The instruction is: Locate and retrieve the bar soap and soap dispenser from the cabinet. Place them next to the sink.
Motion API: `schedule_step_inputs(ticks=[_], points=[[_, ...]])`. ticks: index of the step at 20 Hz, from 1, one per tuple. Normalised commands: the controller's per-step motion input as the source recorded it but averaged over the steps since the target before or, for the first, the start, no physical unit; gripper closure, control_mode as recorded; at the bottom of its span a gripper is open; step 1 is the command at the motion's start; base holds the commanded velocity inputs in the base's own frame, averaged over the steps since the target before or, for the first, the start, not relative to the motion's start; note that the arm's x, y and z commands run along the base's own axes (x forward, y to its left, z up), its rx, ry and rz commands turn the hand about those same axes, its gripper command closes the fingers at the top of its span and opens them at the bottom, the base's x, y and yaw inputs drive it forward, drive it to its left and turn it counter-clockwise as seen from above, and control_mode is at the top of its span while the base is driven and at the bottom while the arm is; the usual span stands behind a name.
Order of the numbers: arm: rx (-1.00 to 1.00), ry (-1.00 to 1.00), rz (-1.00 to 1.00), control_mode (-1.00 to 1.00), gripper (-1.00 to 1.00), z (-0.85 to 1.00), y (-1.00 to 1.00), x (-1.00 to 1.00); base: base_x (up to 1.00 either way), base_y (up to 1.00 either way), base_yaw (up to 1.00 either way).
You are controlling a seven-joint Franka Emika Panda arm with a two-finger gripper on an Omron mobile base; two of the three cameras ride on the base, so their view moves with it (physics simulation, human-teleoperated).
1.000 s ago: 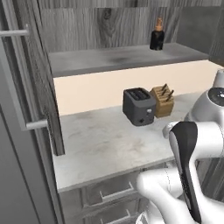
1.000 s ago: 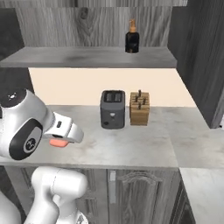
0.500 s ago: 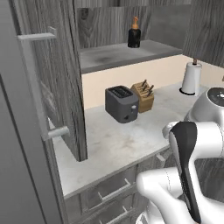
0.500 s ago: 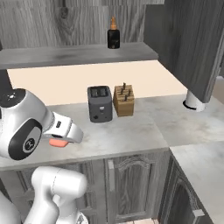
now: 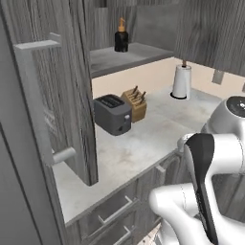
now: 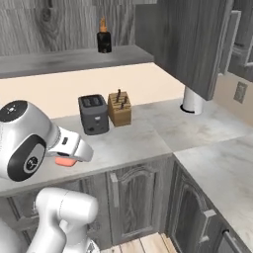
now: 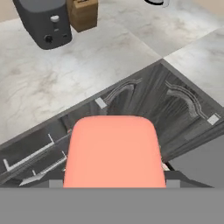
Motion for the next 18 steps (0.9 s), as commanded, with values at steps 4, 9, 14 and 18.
schedule_step_inputs(ticks=[4, 9, 14, 18], points=[[0.0, 0.0, 0.0, 1.0, 1.0, 0.0, 0.0, 0.0, 0.08, -0.57, -0.26], [0.0, 0.0, 0.0, 1.0, 1.0, 0.0, 0.0, 0.0, 0.05, -0.57, -0.28], [0.0, 0.0, 0.0, 1.0, 1.0, 0.0, 0.0, 0.0, 0.02, -0.56, -0.31], [0.0, 0.0, 0.0, 1.0, 1.0, 0.0, 0.0, 0.0, 0.0, -0.45, -0.37]])
